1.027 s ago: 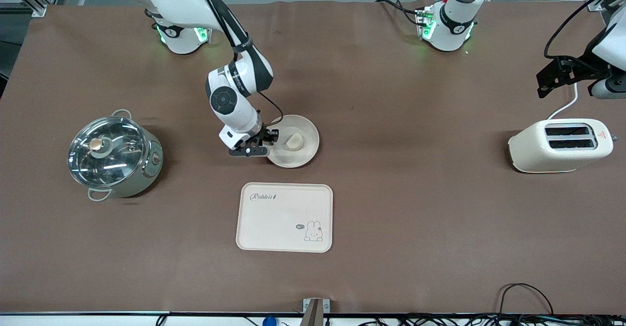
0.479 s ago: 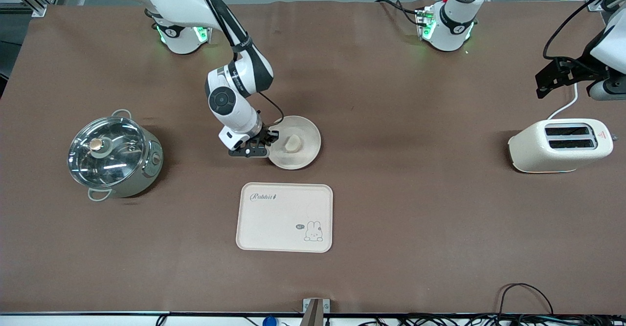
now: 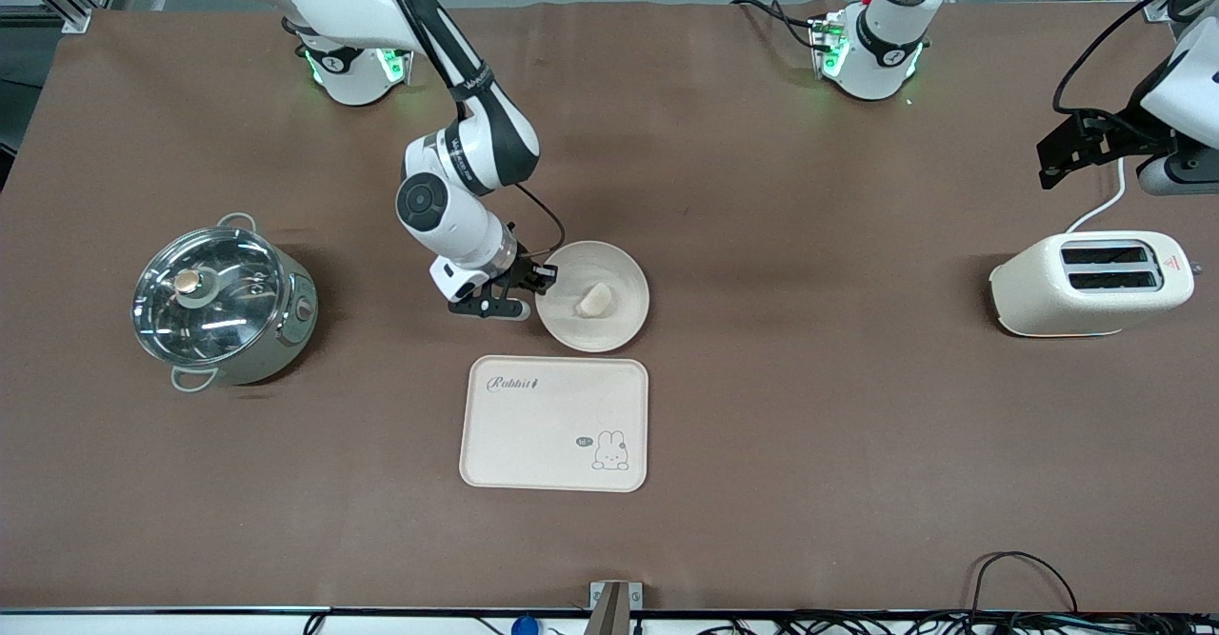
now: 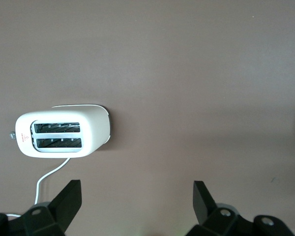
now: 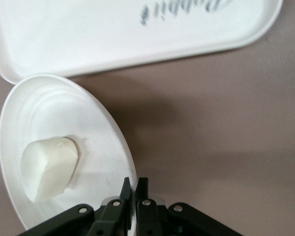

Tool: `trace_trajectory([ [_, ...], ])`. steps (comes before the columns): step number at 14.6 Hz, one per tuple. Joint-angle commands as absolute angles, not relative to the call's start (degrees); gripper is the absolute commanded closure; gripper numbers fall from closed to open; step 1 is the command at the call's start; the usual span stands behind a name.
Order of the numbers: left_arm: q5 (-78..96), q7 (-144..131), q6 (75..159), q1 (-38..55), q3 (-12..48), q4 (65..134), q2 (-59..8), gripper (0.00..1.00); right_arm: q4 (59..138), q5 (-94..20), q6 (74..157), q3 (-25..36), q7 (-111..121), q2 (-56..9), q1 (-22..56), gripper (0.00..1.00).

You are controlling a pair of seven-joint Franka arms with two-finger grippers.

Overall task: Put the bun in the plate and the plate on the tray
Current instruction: 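Slide the plate with the right gripper onto the Rabbit tray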

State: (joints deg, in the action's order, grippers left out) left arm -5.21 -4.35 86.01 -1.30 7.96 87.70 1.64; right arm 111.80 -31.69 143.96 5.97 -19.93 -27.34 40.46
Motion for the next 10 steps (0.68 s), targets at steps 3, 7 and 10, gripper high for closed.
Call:
trace_trajectory([
  [3,-4.5,-3.5,85.4,-1.4,7.9,87.9,2.1,0.00,103.5,-35.9,141.9,5.5,-19.6,-28.9,37.4,1.00],
  [7,-4.5,-3.6,85.4,-1.2,7.9,87.8,2.1,0.00,99.8,-38.0,141.9,5.4,-19.1,-31.6,33.4,1.00],
  [10,-4.5,-3.6,85.5,-1.2,7.9,87.8,2.1,0.00,96.6,-38.8,141.9,5.0,-18.6,-35.8,29.8,1.00],
])
